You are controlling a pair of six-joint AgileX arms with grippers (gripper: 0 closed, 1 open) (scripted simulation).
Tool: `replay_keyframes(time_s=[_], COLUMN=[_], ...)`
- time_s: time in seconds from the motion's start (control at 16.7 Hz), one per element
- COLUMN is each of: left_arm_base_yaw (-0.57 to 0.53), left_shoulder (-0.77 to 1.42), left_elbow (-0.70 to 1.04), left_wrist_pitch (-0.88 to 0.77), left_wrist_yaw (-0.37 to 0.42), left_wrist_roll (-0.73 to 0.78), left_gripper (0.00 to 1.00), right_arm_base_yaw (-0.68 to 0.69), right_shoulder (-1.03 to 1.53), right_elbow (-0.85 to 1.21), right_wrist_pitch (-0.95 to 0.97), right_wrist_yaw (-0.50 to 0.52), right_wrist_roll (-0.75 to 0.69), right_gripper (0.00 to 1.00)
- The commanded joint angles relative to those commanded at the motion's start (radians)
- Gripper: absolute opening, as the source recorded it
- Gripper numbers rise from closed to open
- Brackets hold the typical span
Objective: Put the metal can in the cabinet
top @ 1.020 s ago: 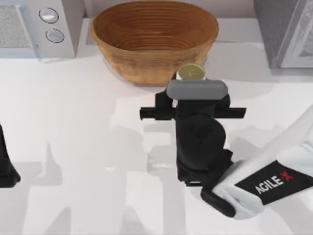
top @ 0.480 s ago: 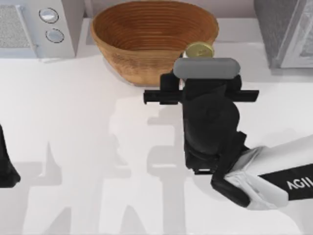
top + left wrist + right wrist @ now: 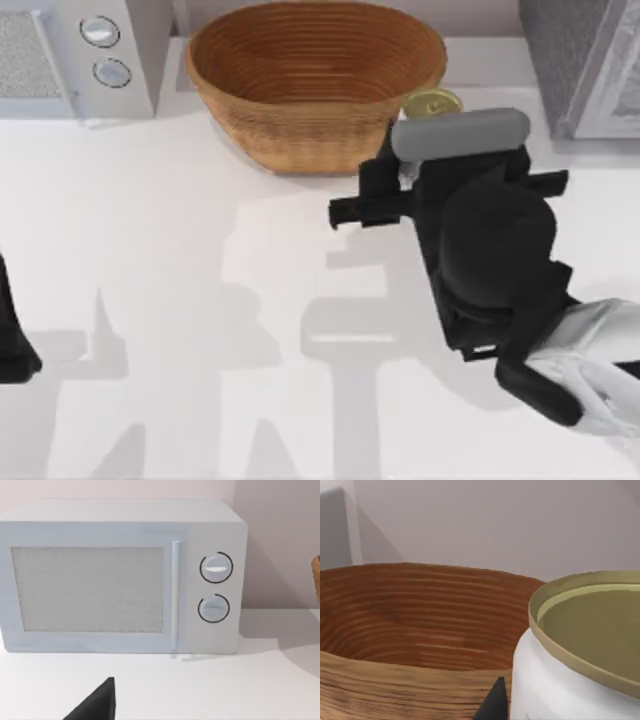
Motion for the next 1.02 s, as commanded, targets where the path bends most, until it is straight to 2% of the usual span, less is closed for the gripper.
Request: replay_keyframes(time_s=[0.18, 0.3, 0.54, 0.78, 1.02], left_arm_base_yaw=[0.000, 0.000, 0.000, 0.000, 0.000], left_shoulder=[0.000, 0.000, 0.000, 0.000, 0.000], left_elbow=[0.000, 0.000, 0.000, 0.000, 0.000], left_wrist_pitch=[0.000, 0.000, 0.000, 0.000, 0.000], left_wrist_yaw=[0.000, 0.000, 0.000, 0.000, 0.000], left_wrist_roll=[0.000, 0.000, 0.000, 0.000, 0.000], left_gripper=[1.00, 1.00, 1.00, 1.00, 1.00], right_arm_base_yaw=[-0.140, -0.252, -0.412, -0.536, -0.716], right_shoulder=[-0.171, -0.325, -0.744, -1.203, -1.526], right_elbow=[-0.120, -0.186, -0.292, -0.455, -0.627], right_wrist_pitch=[-0.148, -0.231, -0.379, -0.603, -0.820], right_wrist_yaw=[-0.100, -0.132, -0.223, -0.410, -0.597], right_wrist_roll=[0.006, 0.006, -0.004, 0.002, 0.004], right_gripper=[0.00, 0.00, 0.00, 0.00, 0.00])
